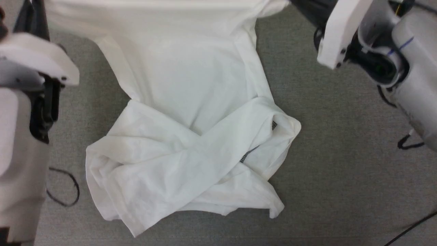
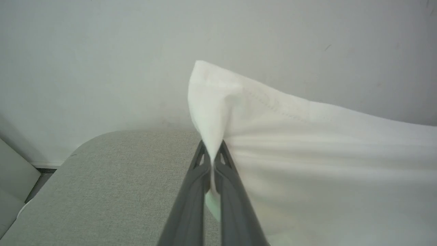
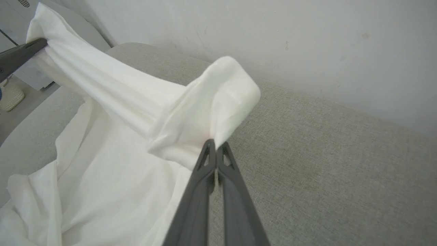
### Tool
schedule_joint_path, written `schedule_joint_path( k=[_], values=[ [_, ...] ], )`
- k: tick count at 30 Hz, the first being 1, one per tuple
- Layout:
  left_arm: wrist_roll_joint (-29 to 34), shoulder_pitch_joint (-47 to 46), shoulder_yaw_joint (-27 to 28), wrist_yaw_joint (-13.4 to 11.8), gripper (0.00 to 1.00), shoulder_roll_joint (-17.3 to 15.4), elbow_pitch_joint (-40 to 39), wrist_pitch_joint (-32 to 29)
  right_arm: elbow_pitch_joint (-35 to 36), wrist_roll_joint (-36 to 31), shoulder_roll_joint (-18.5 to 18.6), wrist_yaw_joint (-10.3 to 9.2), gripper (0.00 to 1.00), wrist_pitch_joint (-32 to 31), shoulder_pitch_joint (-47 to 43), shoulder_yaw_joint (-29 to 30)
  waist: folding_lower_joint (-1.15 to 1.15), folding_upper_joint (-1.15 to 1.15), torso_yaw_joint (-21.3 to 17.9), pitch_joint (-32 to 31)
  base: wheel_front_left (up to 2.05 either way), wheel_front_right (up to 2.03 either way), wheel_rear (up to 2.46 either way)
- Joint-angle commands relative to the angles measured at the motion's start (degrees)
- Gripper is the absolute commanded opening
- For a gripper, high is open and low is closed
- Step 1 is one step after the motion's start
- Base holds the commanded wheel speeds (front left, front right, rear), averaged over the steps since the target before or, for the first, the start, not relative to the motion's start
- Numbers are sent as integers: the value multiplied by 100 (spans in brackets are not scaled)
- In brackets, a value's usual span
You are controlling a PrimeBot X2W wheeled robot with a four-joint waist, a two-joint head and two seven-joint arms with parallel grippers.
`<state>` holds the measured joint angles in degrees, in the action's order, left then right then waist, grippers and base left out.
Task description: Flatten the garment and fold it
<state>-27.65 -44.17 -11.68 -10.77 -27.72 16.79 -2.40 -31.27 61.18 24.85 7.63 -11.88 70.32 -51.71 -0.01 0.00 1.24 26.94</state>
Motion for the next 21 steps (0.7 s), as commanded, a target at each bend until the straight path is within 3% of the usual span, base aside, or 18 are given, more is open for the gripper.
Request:
schedule_joint_path(
  k=[1, 13, 21],
  values=[
    [-49, 244, 84, -98, 0, -89, -75, 31, 57, 43, 124, -14, 0, 59, -151, -36, 1, 0, -234, -509, 0, 0, 0],
    [-454, 3104, 493, -685, 0, -279, -1972, -216, 1798, 501, 1035, -14, 0, 169, -1863, -642, 1, 0, -429, -1236, 0, 0, 0],
    [-731, 4514, 533, -1021, 0, -63, -2210, -418, 1917, 428, 1034, -14, 0, -76, -3109, -573, 1, 0, -568, -1428, 0, 0, 0]
  ],
)
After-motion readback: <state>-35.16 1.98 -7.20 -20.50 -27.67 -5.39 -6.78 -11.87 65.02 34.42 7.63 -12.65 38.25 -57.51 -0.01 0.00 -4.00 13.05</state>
